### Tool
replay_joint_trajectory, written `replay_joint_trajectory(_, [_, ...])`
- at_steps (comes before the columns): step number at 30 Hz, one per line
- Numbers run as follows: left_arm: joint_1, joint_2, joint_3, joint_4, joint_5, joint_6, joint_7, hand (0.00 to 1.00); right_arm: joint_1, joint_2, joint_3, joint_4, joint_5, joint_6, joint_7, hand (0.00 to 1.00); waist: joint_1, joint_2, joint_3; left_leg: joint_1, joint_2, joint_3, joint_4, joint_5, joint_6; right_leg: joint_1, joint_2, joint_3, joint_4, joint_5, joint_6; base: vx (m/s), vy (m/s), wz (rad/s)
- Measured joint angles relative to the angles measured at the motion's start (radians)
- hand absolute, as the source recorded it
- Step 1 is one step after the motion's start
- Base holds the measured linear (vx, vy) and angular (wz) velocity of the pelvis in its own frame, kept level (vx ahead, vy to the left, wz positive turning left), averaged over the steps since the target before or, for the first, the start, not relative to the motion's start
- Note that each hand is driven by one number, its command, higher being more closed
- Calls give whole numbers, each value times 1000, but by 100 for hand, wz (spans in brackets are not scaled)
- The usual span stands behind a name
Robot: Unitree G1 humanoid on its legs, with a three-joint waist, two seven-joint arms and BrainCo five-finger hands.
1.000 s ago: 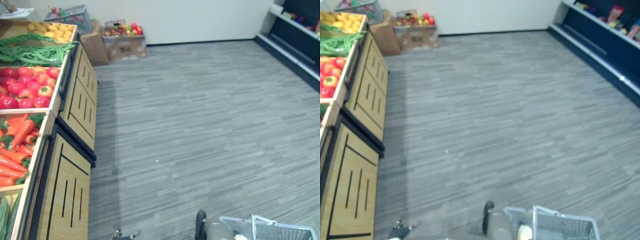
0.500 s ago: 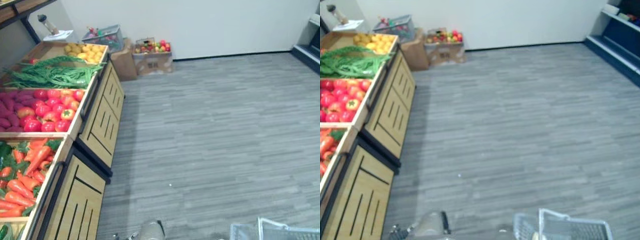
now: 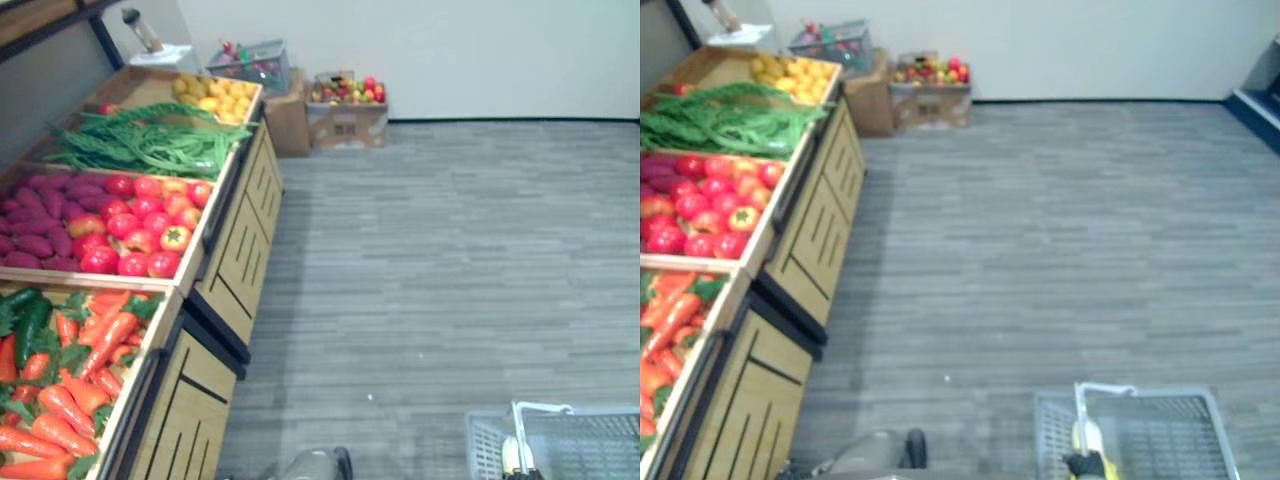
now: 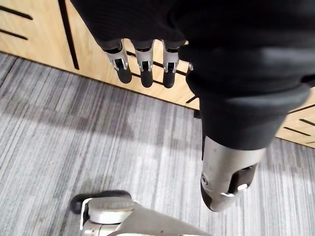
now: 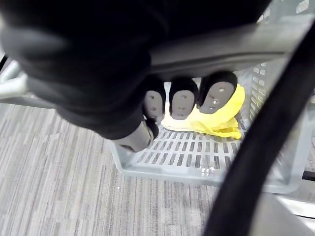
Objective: Pick vegetable in the basket
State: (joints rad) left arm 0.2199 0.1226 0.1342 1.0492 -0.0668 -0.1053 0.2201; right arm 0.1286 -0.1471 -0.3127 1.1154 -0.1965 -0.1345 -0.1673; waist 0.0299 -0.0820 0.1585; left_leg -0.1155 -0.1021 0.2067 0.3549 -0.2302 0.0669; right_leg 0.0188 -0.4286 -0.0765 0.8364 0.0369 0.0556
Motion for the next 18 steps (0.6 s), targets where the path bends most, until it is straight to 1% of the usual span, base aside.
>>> replay_joint_trajectory(1, [-1, 5, -13, 4, -2, 6, 3, 0, 18, 6, 1, 2, 1, 0, -1, 100, -5, 11, -4, 38, -13, -30, -20, -8, 14, -40, 25, 29, 102, -10, 16, 218, 191, 54])
replay_joint_trajectory(2, [0, 6, -15, 4, -9, 9, 15, 0, 29, 27, 8, 2, 2, 0, -1, 100, -2, 5, -6, 65, -17, -49, -45, -6, 28, -81, 57, 23, 157, -83, 13, 208, 155, 50])
replay_joint_trajectory(3, [2, 10, -21, 4, -22, 18, 29, 0, 36, 48, 10, 3, 2, 0, -2, 100, -4, 12, -2, 88, -18, -78, -69, -1, 43, -112, 95, -1, 177, -155, 13, 225, 104, 60])
replay_joint_trajectory(4, [1, 13, -20, 4, -49, 31, 50, 0, 46, 73, 18, 6, 2, 1, -1, 100, -14, 4, -2, 125, -18, -118, -105, 6, 54, -147, 146, -51, 152, -225, 17, 238, 74, 78])
replay_joint_trajectory(5, [1, 14, -20, 3, -59, 39, 62, 0, 52, 85, 24, 11, 2, 2, -1, 100, -20, 2, -2, 149, -15, -154, -124, 12, 64, -169, 184, -87, 100, -262, 12, 236, 21, 82])
replay_joint_trajectory(6, [1, 14, -18, 4, -76, 44, 66, 0, 54, 89, 28, 18, 2, 3, -1, 100, -24, 1, -2, 162, -13, -178, -133, 12, 65, -181, 210, -99, 55, -280, 11, 324, -26, 97])
replay_joint_trajectory(7, [-2, 8, -5, 3, -88, 45, 74, 0, 56, 91, 37, 32, 2, 9, -1, 100, -27, 4, -1, 184, -4, -227, -144, 8, 67, -209, 263, -95, -59, -292, 5, 339, -43, 111])
replay_joint_trajectory(8, [-7, -1, 12, 3, -87, 42, 81, 0, 60, 92, 40, 32, 4, 20, -1, 100, -27, 9, -1, 193, 8, -259, -141, 4, 67, -233, 298, -76, -150, -291, 5, 425, -70, 145])
replay_joint_trajectory(9, [-21, -18, 43, -5, -88, 42, 88, 0, 65, 92, 44, 31, 11, 27, -1, 100, -21, 21, 2, 208, 24, -323, -138, -9, 55, -260, 345, -29, -262, -280, 15, 378, -88, 164])
replay_joint_trajectory(10, [-21, -35, 72, -21, -88, 42, 90, 0, 70, 93, 48, 30, 12, 29, -1, 100, -21, 31, 0, 215, 41, -392, -129, -30, 43, -283, 388, 38, -366, -264, 36, 387, -97, 158])
replay_joint_trajectory(11, [-23, -41, 86, -27, -87, 41, 90, 0, 70, 95, 53, 30, 15, 31, -1, 100, -21, 34, 0, 216, 47, -431, -117, -44, 37, -291, 404, 69, -415, -257, 48, 424, -136, 174])
replay_joint_trajectory(12, [-29, -52, 120, -33, -87, 40, 88, 0, 70, 95, 69, 23, 39, 37, -3, 100, -18, 34, 0, 218, 52, -499, -87, -77, 22, -295, 414, 124, -500, -233, 51, 581, -243, 183])
replay_joint_trajectory(13, [-36, -63, 160, -35, -88, 40, 85, 0, 74, 90, 91, 13, 50, 42, -4, 100, 1, 23, -6, 224, 45, -567, -38, -129, -3, -290, 406, 170, -568, -193, 44, 607, -278, 177])
replay_joint_trajectory(14, [-35, -63, 173, -36, -88, 40, 83, 0, 77, 91, 100, 3, 50, 46, -3, 100, 7, 11, -11, 224, 38, -584, -19, -148, -18, -283, 393, 181, -586, -158, 45, 530, -275, 138])
replay_joint_trajectory(15, [-32, -66, 189, -34, -88, 42, 81, 0, 76, 90, 110, -5, 49, 50, -1, 100, 9, 9, -12, 224, 39, -599, 0, -166, -31, -272, 387, 172, -578, -76, 52, 437, -256, 123])
replay_joint_trajectory(16, [-38, -75, 213, -35, -89, 43, 78, 0, 56, 82, 124, -12, 49, 65, -1, 100, 19, 26, -16, 223, 72, -598, 19, -173, -49, -267, 388, 107, -534, -52, 30, 520, -309, 136])
replay_joint_trajectory(17, [-39, -99, 235, -36, -89, 42, 79, 0, 38, 66, 129, -30, 49, 70, 9, 100, 31, 45, -19, 225, 104, -581, 21, -159, -74, -259, 392, 59, -512, -82, 3, 499, -293, 119])
replay_joint_trajectory(18, [-40, -112, 245, -36, -94, 42, 80, 0, 24, 60, 129, -39, 48, 73, 12, 100, 36, 53, -18, 222, 119, -569, 19, -149, -91, -259, 394, 41, -499, -91, -9, 420, -270, 80])
